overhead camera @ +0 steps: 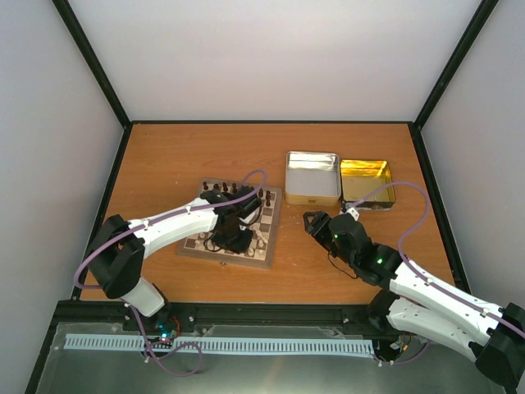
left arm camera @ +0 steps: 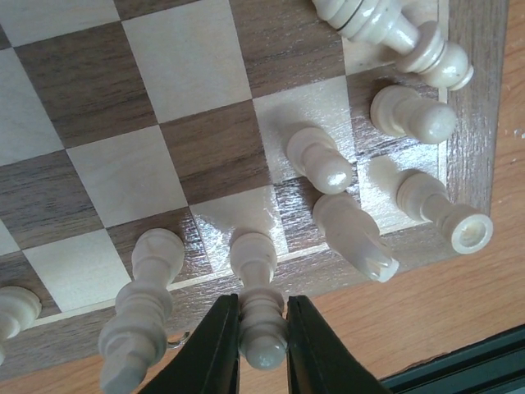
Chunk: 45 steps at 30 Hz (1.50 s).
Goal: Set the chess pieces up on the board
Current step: Place the chess piece on the chessboard.
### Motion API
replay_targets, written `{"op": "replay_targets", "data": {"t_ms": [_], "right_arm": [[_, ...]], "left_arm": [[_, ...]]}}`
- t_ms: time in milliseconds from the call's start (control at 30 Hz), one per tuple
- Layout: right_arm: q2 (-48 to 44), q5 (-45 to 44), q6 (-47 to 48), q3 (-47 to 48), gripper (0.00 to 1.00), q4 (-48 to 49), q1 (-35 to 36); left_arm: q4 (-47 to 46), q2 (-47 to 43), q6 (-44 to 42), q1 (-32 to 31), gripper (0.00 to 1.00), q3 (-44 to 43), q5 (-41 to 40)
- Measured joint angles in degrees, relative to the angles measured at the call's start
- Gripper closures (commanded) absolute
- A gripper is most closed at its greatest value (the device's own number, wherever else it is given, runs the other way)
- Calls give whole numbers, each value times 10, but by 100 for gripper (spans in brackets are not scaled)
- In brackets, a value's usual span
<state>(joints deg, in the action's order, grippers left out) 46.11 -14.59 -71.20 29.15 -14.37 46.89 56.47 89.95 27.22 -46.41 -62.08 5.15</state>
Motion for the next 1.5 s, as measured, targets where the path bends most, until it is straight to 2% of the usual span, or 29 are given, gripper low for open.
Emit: {"op": "replay_targets", "data": {"t_ms": [200,500,767,1267,1500], "right_arm": [[1,0,0,0,31,0,0],[17,2,0,0,32,5,0],[23,4,0,0,32,5,0],[9,0,-2,0,32,-2,0],[9,0,-2,0,32,-2,0]], "left_arm": [[3,-11,-4,0,97,3,7],[56,-92,-3,2,97,47,-20],[63,-117,3,52,96,65,-52],[18,-76,2,69,95,61,-72],[7,-67,2,72,84,61,-75]]}}
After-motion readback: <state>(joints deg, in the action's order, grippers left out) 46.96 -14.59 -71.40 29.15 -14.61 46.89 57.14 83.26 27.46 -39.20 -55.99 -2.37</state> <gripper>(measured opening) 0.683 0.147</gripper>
